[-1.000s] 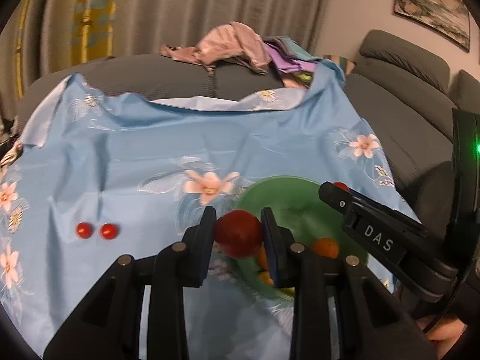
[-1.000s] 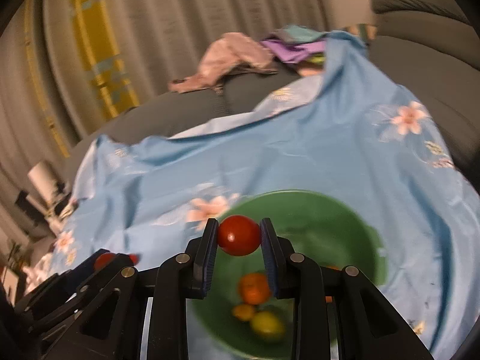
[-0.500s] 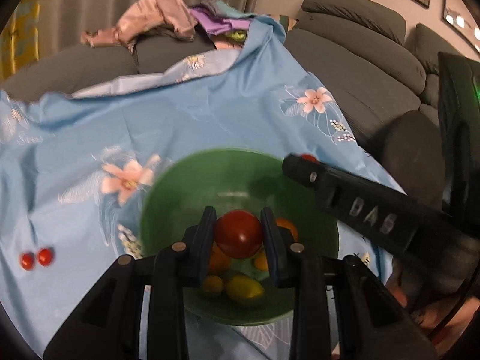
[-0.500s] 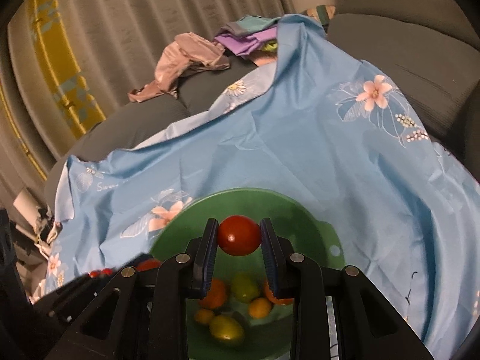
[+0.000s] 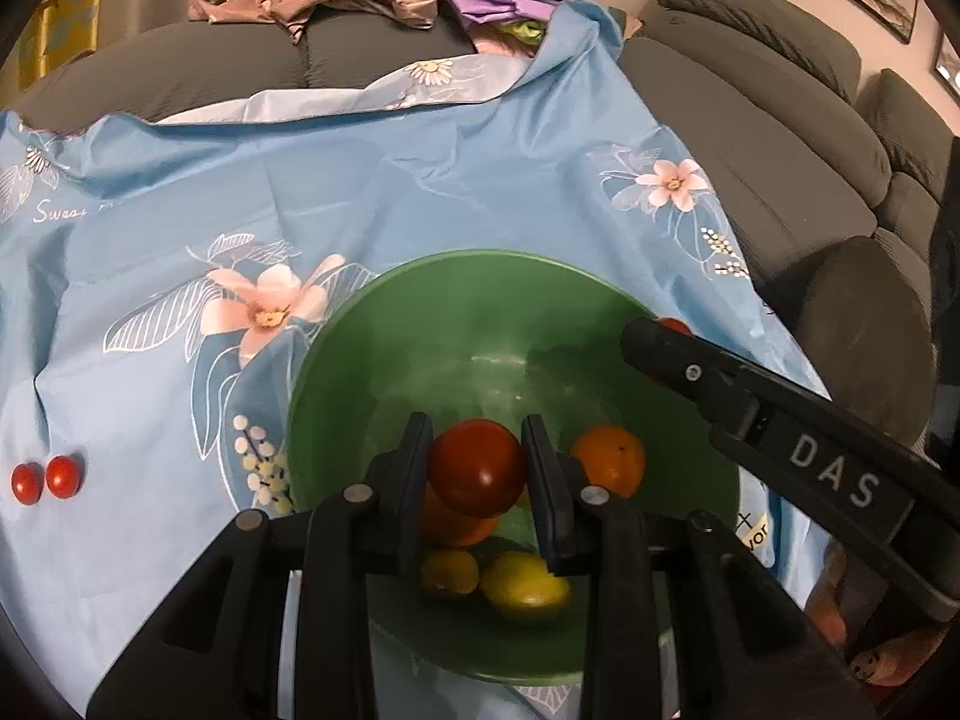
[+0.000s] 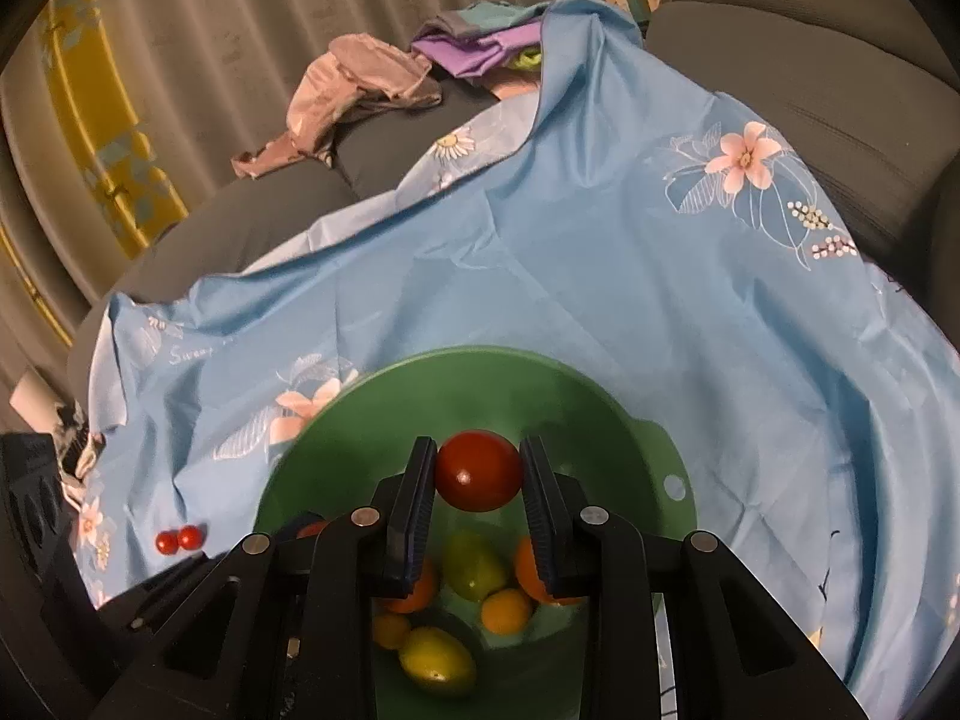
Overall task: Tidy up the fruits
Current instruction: 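Carry both held cherry tomatoes over the green bowl, then lower both tomatoes into the bowl and open both tools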
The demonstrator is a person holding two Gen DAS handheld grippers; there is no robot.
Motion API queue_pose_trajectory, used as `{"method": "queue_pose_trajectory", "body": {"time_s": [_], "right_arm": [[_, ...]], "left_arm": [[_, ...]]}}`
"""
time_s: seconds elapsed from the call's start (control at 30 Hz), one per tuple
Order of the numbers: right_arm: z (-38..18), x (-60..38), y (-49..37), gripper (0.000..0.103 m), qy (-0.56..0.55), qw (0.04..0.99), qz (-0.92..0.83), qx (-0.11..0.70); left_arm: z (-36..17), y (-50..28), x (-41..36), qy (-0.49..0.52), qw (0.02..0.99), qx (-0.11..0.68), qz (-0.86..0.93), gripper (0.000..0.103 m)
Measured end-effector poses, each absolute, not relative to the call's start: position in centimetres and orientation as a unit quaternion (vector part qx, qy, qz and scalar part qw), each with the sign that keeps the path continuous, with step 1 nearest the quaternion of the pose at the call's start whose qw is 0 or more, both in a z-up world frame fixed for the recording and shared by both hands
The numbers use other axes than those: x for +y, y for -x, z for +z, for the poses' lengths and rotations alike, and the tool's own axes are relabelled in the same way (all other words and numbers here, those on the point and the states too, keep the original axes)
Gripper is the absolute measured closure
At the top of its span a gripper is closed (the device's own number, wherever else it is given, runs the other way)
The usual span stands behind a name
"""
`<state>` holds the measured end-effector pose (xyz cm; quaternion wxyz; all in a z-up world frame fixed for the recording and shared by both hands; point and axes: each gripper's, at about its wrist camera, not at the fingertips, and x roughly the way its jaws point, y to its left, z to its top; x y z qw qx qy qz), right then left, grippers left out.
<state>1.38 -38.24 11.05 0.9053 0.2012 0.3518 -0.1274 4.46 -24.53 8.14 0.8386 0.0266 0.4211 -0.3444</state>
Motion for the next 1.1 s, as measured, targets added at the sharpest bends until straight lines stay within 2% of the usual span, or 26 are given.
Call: {"method": "queue_pose_trajectory", "body": {"time_s": [1.1], "right_arm": [[8.7, -37.1, -3.6, 0.072, -0.181, 0.889, -0.122, 0.403]], "left_arm": [[6.9, -5.0, -25.1, -0.035, 0.832, 0.440, -0.336, 0.073]]}}
